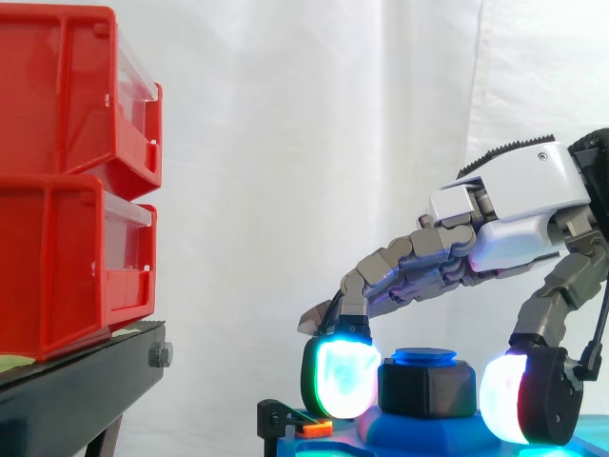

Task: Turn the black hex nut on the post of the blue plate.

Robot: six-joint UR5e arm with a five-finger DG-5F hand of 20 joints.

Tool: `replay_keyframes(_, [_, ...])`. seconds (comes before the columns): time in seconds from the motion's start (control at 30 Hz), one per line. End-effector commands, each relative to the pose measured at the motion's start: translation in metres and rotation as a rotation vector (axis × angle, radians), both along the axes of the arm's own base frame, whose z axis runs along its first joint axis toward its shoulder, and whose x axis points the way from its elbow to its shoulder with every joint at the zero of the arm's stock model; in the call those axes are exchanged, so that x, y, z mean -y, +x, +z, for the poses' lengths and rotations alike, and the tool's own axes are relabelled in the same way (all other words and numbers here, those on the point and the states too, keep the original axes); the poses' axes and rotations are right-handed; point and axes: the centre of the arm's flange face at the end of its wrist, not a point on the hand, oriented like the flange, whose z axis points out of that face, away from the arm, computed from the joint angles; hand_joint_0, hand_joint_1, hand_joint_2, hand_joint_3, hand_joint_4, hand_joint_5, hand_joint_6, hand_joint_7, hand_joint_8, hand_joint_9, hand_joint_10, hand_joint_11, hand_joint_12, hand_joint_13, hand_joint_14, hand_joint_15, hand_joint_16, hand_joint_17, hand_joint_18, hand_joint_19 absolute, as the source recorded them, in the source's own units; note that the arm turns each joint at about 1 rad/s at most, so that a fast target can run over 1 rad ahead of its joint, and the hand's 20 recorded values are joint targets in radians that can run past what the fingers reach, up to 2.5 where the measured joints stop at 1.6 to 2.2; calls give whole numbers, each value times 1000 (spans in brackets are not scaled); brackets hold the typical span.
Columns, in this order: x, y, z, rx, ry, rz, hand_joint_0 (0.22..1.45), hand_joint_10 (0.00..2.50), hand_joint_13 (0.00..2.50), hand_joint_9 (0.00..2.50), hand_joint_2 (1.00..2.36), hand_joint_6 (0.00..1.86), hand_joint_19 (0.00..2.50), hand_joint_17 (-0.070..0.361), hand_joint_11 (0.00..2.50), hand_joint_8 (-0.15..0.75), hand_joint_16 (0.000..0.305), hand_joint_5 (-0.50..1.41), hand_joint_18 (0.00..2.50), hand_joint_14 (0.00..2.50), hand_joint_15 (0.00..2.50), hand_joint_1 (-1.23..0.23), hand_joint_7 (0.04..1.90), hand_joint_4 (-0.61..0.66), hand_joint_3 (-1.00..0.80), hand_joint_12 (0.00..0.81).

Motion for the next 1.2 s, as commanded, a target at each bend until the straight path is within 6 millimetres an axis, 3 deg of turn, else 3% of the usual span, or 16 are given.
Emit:
replay_keyframes(0.0, [0, 0, 0, -1, 0, -1, 548, 0, 135, 171, 1000, 502, 57, 119, 0, 223, 53, -225, 91, 0, 0, -880, 1035, 194, -500, 357])
replay_keyframes(1.17, [0, 0, -3, -1, -5, -1, 574, 0, 140, 198, 1007, 500, 73, 117, 0, 232, 52, -197, 103, 0, 0, -836, 1160, 201, -420, 354])
